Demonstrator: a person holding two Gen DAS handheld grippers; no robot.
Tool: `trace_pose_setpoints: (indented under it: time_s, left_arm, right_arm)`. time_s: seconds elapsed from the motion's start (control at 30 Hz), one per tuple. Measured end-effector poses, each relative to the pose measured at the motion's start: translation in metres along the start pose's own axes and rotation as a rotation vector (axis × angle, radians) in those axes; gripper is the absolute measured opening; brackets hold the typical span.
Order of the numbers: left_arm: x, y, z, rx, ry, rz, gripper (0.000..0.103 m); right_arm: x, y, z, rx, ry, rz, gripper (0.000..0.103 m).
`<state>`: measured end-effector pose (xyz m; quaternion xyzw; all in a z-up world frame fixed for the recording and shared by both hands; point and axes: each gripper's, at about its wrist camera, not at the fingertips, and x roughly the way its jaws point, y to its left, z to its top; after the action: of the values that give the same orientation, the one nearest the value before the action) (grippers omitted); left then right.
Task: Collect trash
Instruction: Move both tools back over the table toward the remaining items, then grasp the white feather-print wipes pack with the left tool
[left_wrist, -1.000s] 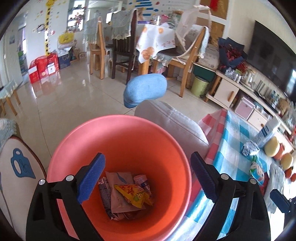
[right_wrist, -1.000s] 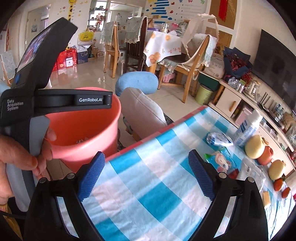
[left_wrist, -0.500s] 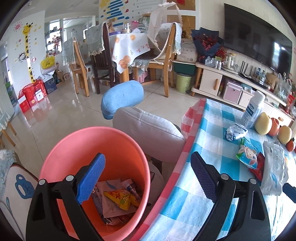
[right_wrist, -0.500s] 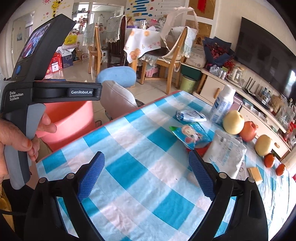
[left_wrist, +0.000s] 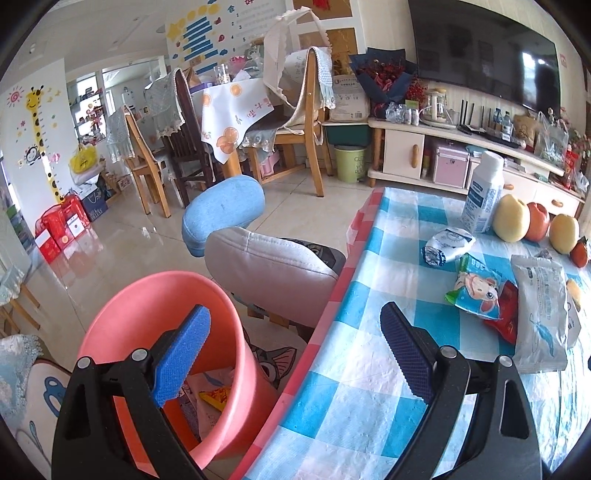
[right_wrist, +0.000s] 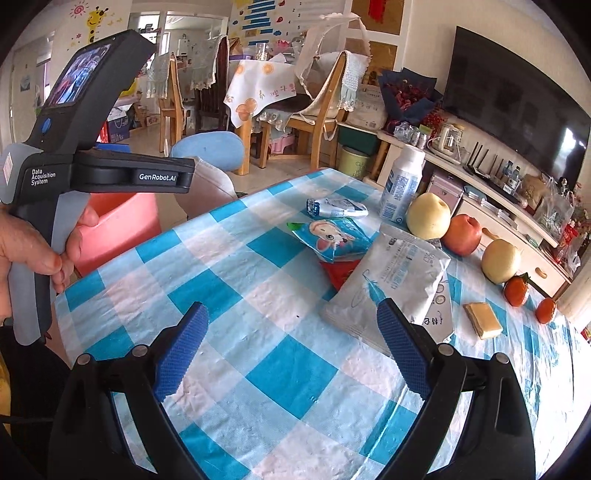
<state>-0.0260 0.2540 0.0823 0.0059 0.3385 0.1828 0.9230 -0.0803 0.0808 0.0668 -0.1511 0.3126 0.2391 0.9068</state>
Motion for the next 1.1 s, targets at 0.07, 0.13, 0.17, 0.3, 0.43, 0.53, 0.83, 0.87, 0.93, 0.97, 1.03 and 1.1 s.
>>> trace_pose_setpoints:
  time_s: [0.07,0.13,0.17,0.3,0.43,0.53,0.83,0.87,0.93,0.97,1.03,1.1]
  left_arm:
    - [-0.001,-0.004,0.001,0.01,-0.004,-0.004,0.092]
    - [-0.002,-0.008,0.001,0.018,-0.003,-0.006,0.093]
    - [-0.002,-0.01,0.001,0.023,-0.001,-0.007,0.092]
    - [0.0,-0.018,0.0,0.044,0.009,-0.003,0.092]
    - [-0.001,-0.025,0.0,0.068,0.006,0.004,0.092]
    - [-0.001,-0.031,0.0,0.081,0.007,0.006,0.093]
    - [-0.005,-0.051,0.0,0.123,-0.015,-0.009,0.092]
    - [-0.005,-0.054,0.0,0.133,-0.016,-0.01,0.093]
    - [-0.006,-0.06,0.0,0.149,-0.02,-0.013,0.092]
    - [-0.006,-0.064,-0.001,0.158,-0.023,-0.015,0.092]
    - [-0.008,-0.071,-0.002,0.175,-0.029,-0.02,0.093]
    - [-0.009,-0.077,-0.002,0.189,-0.031,-0.03,0.092]
  right_arm:
    - [-0.002,-0.006,-0.002,0.016,-0.007,-0.001,0.093]
    - [-0.004,-0.011,-0.004,0.024,-0.015,-0.005,0.094]
    - [-0.005,-0.014,-0.005,0.026,-0.018,-0.007,0.094]
    - [-0.006,-0.025,-0.008,0.053,-0.019,-0.007,0.096]
    - [-0.006,-0.036,-0.011,0.085,-0.014,0.003,0.096]
    - [-0.007,-0.044,-0.013,0.097,-0.014,-0.002,0.096]
    - [-0.012,-0.069,-0.02,0.151,-0.015,-0.012,0.096]
    - [-0.012,-0.072,-0.021,0.156,-0.017,-0.013,0.096]
    - [-0.014,-0.078,-0.023,0.168,-0.022,-0.016,0.096]
    - [-0.015,-0.081,-0.023,0.173,-0.022,-0.019,0.096]
    - [-0.015,-0.087,-0.025,0.187,-0.022,-0.022,0.096]
    - [-0.017,-0.093,-0.027,0.2,-0.027,-0.026,0.096]
